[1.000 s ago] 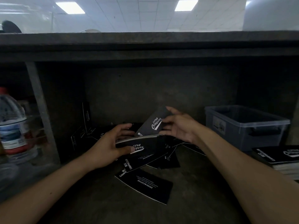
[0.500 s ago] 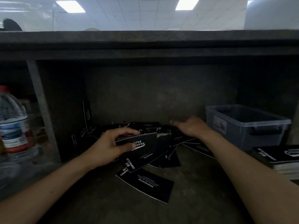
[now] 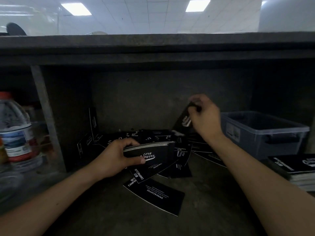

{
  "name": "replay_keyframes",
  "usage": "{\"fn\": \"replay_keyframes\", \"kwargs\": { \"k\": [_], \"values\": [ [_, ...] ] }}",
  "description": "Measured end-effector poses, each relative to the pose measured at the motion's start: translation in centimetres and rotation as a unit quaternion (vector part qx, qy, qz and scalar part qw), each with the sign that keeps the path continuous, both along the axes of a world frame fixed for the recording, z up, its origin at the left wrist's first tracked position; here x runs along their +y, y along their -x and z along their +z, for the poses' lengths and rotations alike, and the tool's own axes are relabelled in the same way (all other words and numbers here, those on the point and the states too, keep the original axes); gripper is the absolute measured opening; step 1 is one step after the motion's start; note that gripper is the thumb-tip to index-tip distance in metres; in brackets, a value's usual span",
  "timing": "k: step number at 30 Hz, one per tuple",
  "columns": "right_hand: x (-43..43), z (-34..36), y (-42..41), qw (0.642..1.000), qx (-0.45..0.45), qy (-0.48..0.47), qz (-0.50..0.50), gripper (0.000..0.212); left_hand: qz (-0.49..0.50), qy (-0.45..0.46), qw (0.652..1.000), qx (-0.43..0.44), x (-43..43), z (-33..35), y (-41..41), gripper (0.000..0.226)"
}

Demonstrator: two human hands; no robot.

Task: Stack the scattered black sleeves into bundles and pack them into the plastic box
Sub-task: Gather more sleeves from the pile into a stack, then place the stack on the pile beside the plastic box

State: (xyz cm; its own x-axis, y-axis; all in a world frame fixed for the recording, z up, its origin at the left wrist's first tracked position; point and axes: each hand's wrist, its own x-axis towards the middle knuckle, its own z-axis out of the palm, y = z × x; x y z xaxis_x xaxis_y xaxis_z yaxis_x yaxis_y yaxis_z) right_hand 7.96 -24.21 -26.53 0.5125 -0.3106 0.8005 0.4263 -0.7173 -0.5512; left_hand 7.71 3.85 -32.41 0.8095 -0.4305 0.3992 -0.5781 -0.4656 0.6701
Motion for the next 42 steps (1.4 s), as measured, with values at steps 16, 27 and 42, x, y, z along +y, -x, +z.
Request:
{"fn": "replay_keyframes", "kwargs": {
  "k": [16,27,42],
  "values": [
    [8.0,-6.2,4.3,0.931,0.314,-0.061,0.175,0.03,0.028,-0.027,0.998,-0.05,-1.7,-0.8,1.0,0.045],
    [3.0,-4.2,9.2,0.965,0.175,0.116,0.157,0.033,0.092,0.016,0.996,-0.013,-5.8,2.9,4.5,0.019],
    [-18.7,-1.3,21.2,0.936,0.3,0.024,-0.183,0.01,-0.071,0.002,0.996,0.053,-30.8,4.2,11.3,0.019]
  ]
}}
